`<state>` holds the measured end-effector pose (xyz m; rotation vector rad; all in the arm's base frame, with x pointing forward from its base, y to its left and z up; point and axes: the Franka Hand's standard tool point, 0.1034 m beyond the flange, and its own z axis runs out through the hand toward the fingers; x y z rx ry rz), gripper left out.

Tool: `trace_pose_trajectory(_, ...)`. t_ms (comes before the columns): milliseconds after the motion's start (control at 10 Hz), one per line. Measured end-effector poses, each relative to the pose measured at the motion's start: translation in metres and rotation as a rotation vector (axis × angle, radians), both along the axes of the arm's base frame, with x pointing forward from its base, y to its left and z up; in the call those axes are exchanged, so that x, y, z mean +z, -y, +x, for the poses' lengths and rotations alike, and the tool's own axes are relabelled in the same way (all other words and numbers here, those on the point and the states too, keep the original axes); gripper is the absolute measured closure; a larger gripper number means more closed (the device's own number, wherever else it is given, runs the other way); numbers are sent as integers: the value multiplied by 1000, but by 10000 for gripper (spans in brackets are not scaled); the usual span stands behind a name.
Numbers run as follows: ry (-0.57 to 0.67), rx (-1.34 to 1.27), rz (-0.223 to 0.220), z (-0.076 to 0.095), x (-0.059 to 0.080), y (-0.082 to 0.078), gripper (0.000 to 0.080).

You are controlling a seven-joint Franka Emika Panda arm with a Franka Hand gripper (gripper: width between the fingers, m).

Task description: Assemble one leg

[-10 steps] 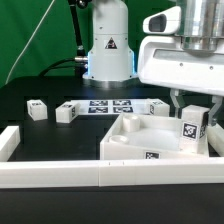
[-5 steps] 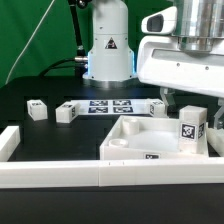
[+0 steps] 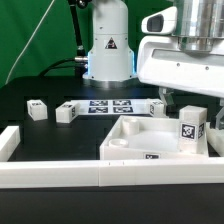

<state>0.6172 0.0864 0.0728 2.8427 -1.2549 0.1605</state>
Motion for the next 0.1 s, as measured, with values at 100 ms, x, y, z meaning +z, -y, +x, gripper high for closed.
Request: trace_pose_trajectory(100, 0, 0, 0, 0, 0, 0, 151)
